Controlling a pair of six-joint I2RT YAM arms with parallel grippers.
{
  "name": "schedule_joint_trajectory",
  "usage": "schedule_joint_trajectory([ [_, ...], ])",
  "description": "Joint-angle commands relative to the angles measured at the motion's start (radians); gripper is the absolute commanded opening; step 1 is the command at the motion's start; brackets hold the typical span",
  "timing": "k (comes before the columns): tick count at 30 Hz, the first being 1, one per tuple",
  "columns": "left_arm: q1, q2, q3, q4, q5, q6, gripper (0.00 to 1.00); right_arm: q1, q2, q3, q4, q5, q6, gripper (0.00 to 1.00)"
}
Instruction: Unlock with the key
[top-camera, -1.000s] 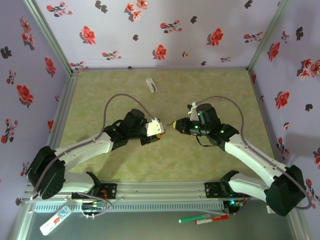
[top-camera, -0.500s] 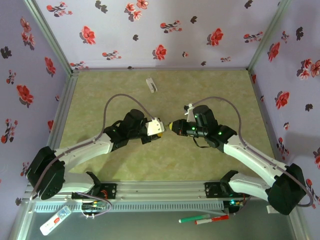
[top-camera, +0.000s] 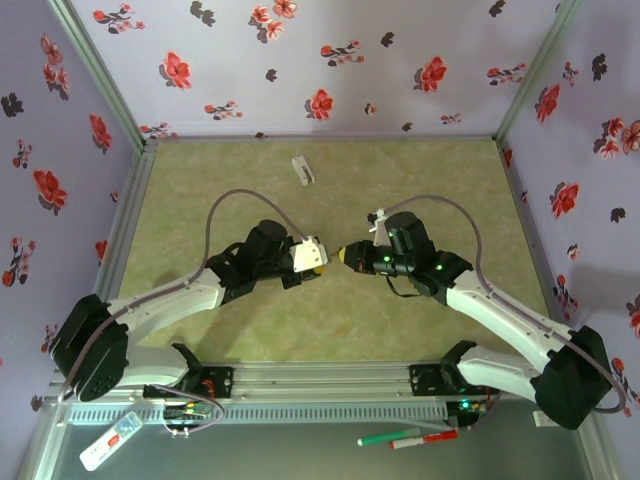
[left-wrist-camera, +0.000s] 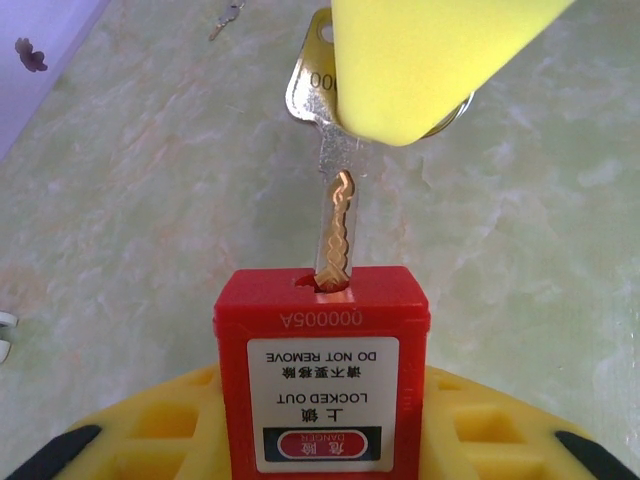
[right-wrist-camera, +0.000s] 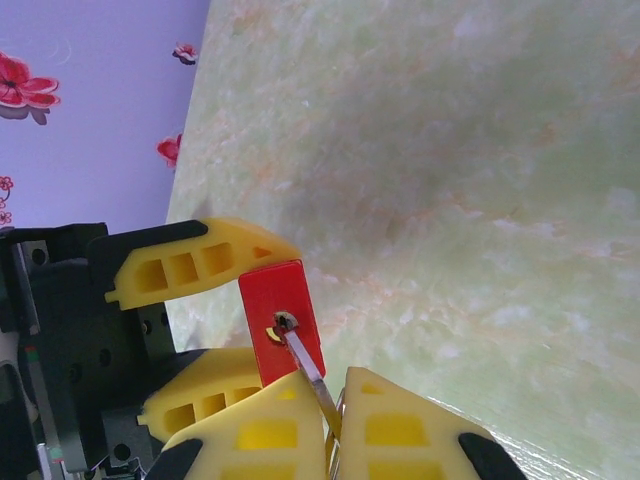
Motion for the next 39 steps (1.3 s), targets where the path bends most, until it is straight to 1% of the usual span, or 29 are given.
schedule_joint_trajectory([
  [1, -0.004, -0.038, -0.002, 0.073, 0.019, -0.019, 0.00, 0.008, 0.015, -0.013, -0.005, 0.003, -0.020, 0.00],
  [4, -0.005, -0.039, 0.003, 0.071, 0.027, -0.026, 0.00, 0.018, 0.028, -0.004, -0.002, -0.015, -0.041, 0.00],
  [7, -0.005, -0.034, 0.009, 0.078, 0.045, -0.037, 0.00, 0.031, 0.052, 0.014, -0.034, -0.037, -0.100, 0.00],
  [10, -0.005, -0.029, 0.021, 0.078, 0.066, -0.051, 0.00, 0.064, 0.068, 0.044, -0.079, -0.057, -0.201, 0.00],
  [12, -0.005, -0.026, 0.036, 0.071, 0.083, -0.067, 0.00, 0.095, 0.077, 0.082, -0.155, -0.036, -0.296, 0.00],
  [15, -0.008, -0.021, 0.041, 0.078, 0.083, -0.072, 0.00, 0.118, 0.077, 0.110, -0.195, -0.023, -0.371, 0.00],
  [17, -0.021, -0.021, 0.031, 0.103, 0.051, -0.067, 0.00, 0.117, 0.078, 0.117, -0.195, -0.012, -0.357, 0.00],
  [19, -0.042, -0.035, -0.003, 0.186, -0.036, -0.056, 0.00, 0.118, 0.097, 0.124, -0.186, -0.033, -0.316, 0.00],
  [21, -0.058, -0.055, -0.051, 0.302, -0.122, -0.049, 0.00, 0.118, 0.118, 0.111, -0.138, -0.065, -0.229, 0.00],
  [24, -0.077, -0.070, -0.075, 0.384, -0.187, -0.042, 0.00, 0.117, 0.141, 0.105, -0.111, -0.057, -0.130, 0.00],
  [27, -0.108, -0.070, -0.093, 0.441, -0.252, -0.004, 0.00, 0.114, 0.158, 0.114, -0.129, -0.028, -0.078, 0.00],
  [29, -0.114, -0.075, -0.108, 0.483, -0.279, 0.002, 0.00, 0.113, 0.160, 0.113, -0.127, -0.017, -0.045, 0.00],
  [32, -0.117, -0.083, -0.125, 0.516, -0.292, -0.004, 0.00, 0.114, 0.169, 0.118, -0.131, -0.010, -0.026, 0.00],
  [36, -0.119, -0.090, -0.136, 0.546, -0.289, -0.039, 0.00, 0.116, 0.171, 0.118, -0.121, -0.023, -0.062, 0.00],
  [39, -0.119, -0.103, -0.115, 0.502, -0.225, -0.083, 0.00, 0.116, 0.154, 0.105, -0.112, -0.035, -0.135, 0.00],
])
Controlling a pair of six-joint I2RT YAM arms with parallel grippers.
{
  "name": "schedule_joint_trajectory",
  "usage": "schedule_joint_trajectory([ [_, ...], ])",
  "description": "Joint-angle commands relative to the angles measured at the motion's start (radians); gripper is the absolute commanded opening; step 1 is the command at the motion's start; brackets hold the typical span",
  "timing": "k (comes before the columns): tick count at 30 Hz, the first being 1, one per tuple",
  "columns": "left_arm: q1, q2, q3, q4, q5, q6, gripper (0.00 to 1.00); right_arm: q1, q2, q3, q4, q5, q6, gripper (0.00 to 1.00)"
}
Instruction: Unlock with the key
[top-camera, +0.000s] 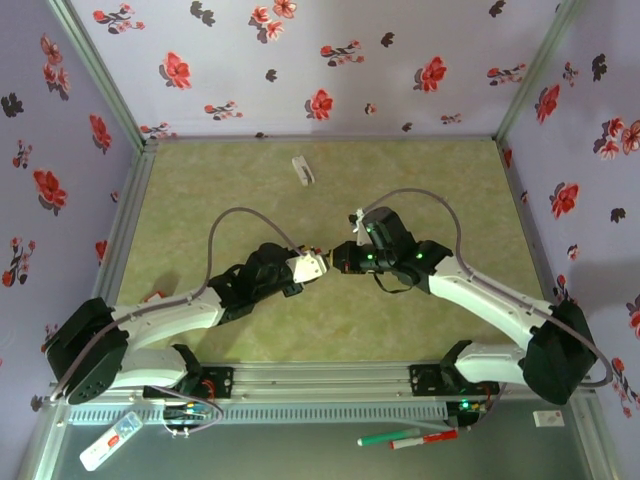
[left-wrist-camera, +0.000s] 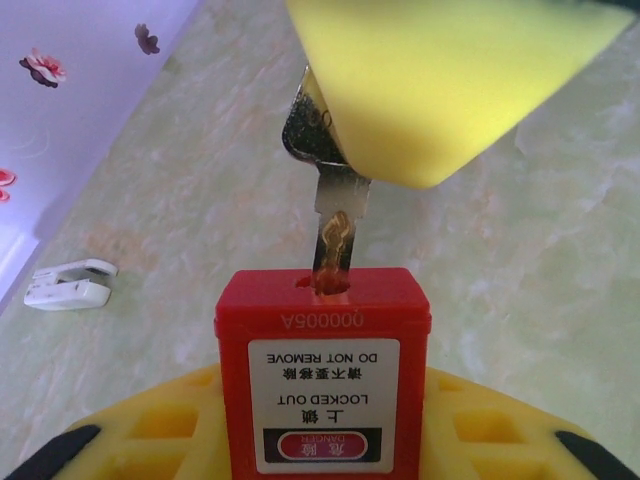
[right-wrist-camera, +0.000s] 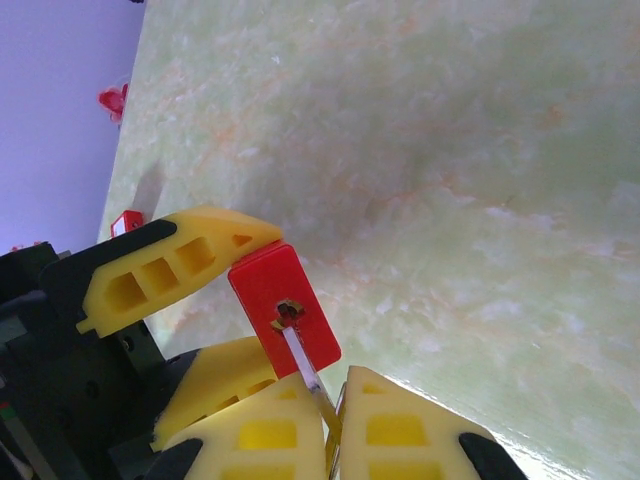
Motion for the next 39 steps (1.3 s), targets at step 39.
schedule_joint_trajectory([
  [39, -0.002, -0.026, 0.246, 0.082, 0.392, -0.230, 0.00, 0.061, 0.041, -0.014, -0.061, -0.216, -0.397, 0.00],
])
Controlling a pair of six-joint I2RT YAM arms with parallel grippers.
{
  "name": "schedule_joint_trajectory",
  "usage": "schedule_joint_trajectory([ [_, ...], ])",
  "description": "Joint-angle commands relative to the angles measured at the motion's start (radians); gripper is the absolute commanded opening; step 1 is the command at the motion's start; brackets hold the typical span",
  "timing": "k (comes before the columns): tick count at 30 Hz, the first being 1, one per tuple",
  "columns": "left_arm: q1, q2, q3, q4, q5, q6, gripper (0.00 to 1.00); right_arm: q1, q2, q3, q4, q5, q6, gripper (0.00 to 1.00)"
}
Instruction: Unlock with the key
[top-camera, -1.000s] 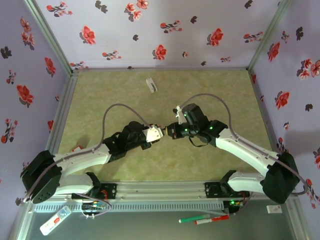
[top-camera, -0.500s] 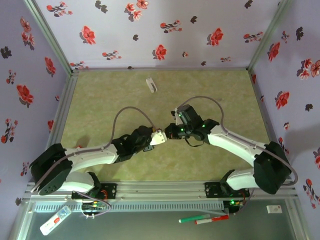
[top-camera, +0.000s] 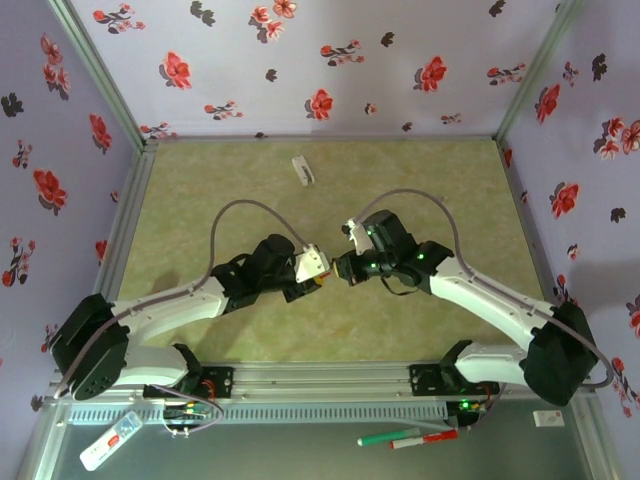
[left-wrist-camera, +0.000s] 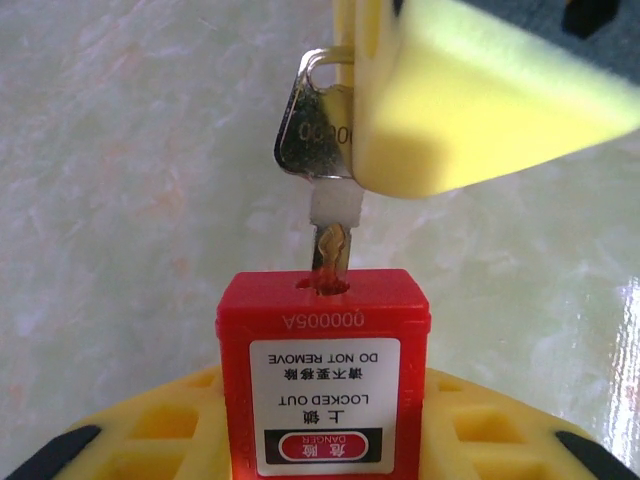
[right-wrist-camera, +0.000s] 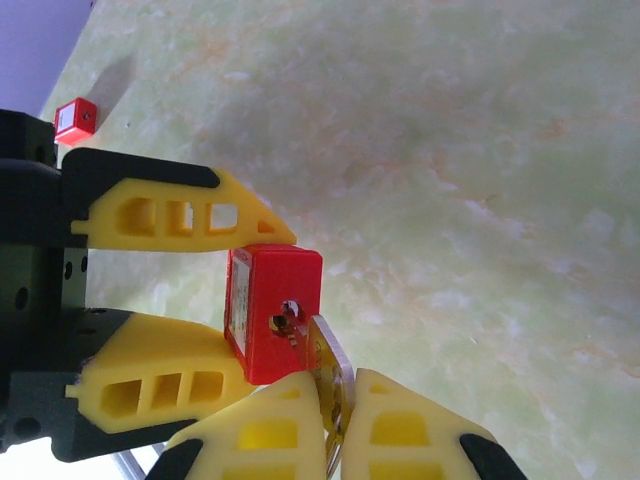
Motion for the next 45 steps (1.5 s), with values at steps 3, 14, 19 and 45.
schedule_joint_trajectory([
  [3, -0.048, -0.055, 0.094, 0.432, 0.026, -0.013, 0.00, 0.061, 0.078, 0.004, 0.048, -0.195, 0.049, 0.00],
  [14, -0.109, -0.012, 0.097, 0.568, -0.056, 0.077, 0.00, 0.101, 0.184, 0.015, 0.189, -0.257, 0.258, 0.00],
  [19, -0.054, -0.014, 0.145, 0.490, 0.206, -0.070, 0.00, 0.110, 0.152, 0.019, 0.035, -0.168, -0.038, 0.00],
  [45, -0.047, 0.033, 0.079, 0.782, 0.144, -0.082, 0.00, 0.064, 0.241, 0.155, -0.130, -0.362, -0.007, 0.00],
])
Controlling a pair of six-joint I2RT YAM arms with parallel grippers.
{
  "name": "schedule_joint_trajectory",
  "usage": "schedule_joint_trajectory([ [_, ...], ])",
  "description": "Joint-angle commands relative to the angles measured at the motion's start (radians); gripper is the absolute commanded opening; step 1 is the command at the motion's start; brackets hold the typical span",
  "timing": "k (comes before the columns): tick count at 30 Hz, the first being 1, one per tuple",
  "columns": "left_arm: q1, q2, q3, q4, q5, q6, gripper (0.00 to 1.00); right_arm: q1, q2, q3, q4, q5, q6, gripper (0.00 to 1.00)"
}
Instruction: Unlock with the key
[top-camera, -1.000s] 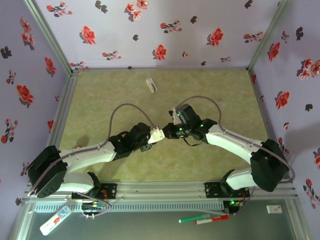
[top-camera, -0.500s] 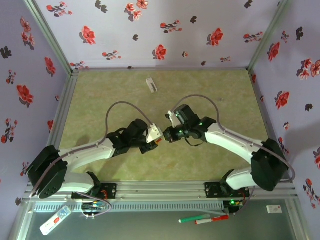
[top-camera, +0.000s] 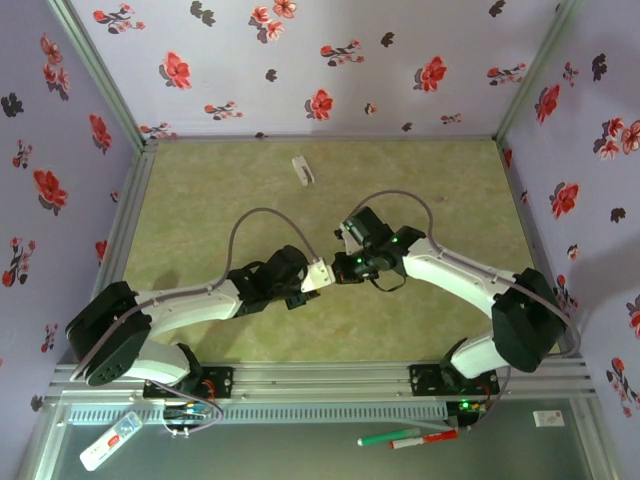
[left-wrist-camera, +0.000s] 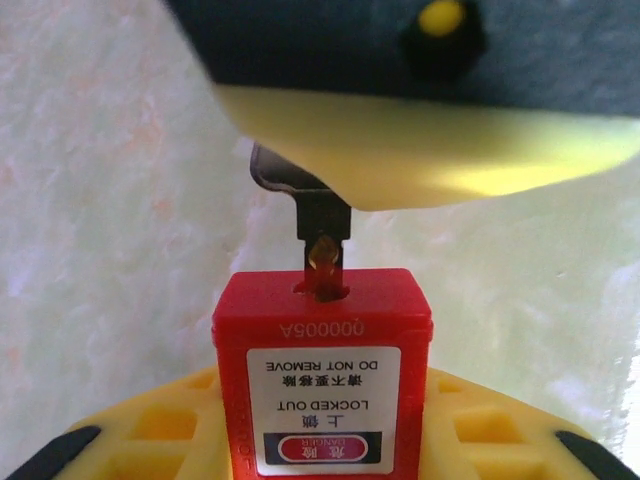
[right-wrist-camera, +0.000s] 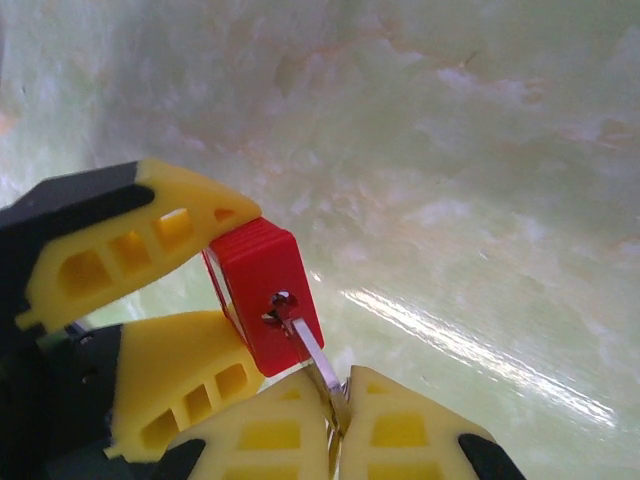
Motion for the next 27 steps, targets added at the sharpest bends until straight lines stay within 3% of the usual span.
schedule_joint_trajectory([
  [1, 0.035, -0.079, 0.089, 0.792, 0.310, -0.194, 0.00, 0.063, 0.004, 0.010, 0.066, -0.322, -0.189, 0.00],
  [3, 0.088, -0.087, 0.088, 0.838, 0.409, -0.321, 0.00, 0.080, -0.046, -0.041, 0.126, -0.283, -0.220, 0.00],
  [8, 0.087, -0.106, 0.088, 0.856, 0.470, -0.350, 0.00, 0.061, -0.041, -0.040, 0.067, -0.345, -0.262, 0.00],
  [12, -0.009, -0.119, 0.124, 0.687, 0.367, -0.117, 0.00, 0.059, 0.024, 0.012, 0.058, -0.392, -0.135, 0.00],
  [15, -0.078, -0.111, 0.108, 0.698, 0.254, 0.034, 0.00, 0.048, 0.046, 0.038, 0.039, -0.376, -0.072, 0.00],
  [19, -0.090, -0.124, 0.072, 0.777, 0.169, 0.102, 0.00, 0.009, 0.062, -0.024, 0.141, -0.443, 0.021, 0.00],
  [22, -0.065, -0.130, 0.085, 0.784, 0.209, 0.021, 0.00, 0.026, 0.029, -0.112, 0.347, -0.505, 0.078, 0.00],
  [25, -0.024, -0.128, 0.100, 0.798, 0.313, -0.110, 0.00, 0.056, 0.003, -0.084, 0.218, -0.432, -0.069, 0.00],
  [27, -0.015, -0.122, 0.101, 0.820, 0.355, -0.156, 0.00, 0.055, -0.004, -0.101, 0.237, -0.446, -0.072, 0.00],
])
